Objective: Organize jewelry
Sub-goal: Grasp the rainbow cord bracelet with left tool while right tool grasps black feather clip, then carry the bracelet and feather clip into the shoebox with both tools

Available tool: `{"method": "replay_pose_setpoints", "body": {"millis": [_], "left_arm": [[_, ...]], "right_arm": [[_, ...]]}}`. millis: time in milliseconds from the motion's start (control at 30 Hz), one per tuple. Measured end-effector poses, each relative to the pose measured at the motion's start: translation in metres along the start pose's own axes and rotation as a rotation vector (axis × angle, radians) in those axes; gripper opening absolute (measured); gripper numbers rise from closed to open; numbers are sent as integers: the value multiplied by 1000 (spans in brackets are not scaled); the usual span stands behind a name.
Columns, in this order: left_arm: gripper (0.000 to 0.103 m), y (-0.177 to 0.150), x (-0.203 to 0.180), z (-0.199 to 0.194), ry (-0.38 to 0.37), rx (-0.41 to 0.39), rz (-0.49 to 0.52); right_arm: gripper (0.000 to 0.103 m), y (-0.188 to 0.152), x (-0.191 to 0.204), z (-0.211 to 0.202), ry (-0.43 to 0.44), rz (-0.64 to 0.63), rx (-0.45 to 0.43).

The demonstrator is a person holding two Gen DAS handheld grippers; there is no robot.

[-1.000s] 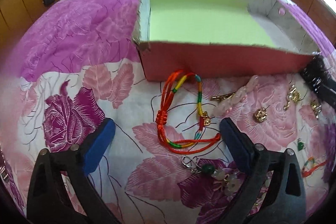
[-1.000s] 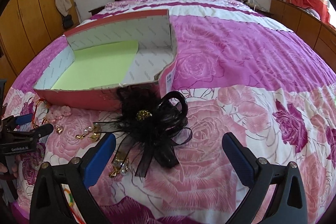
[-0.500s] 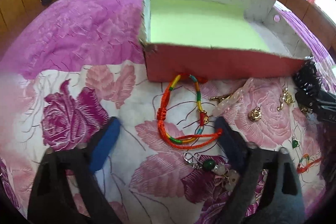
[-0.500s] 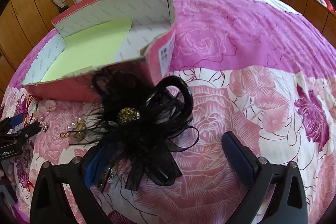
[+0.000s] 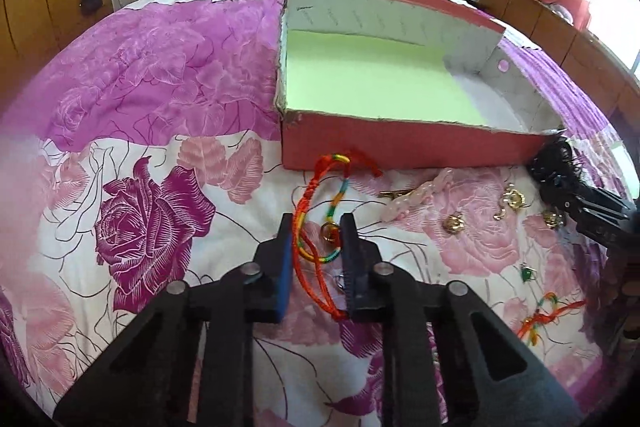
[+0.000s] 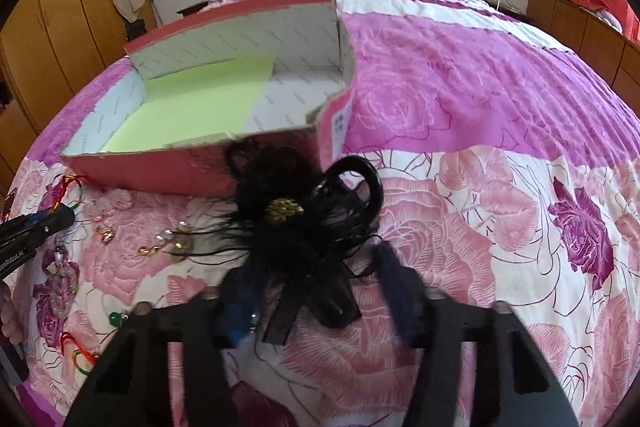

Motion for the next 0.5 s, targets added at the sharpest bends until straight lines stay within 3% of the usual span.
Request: {"method": "replay_pose_setpoints", "body": {"millis": [100, 500], "left_arm": [[12, 2, 0, -6, -18, -7, -4], [11, 10, 2, -24, -73, -60, -31]], "right_arm": [[30, -4, 0, -7, 6, 18, -18], [11, -8, -11, -38, 77, 93, -102]]}}
Point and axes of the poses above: each gripper's, at about its wrist camera, not at the fingertips, and z roughly the way its jaws point, x to its left, y to its top, the point moved 5 cm from there along z, roughly the way its jaws point, and after that the axes turned 3 degrees about x, right-handed, at the moved point
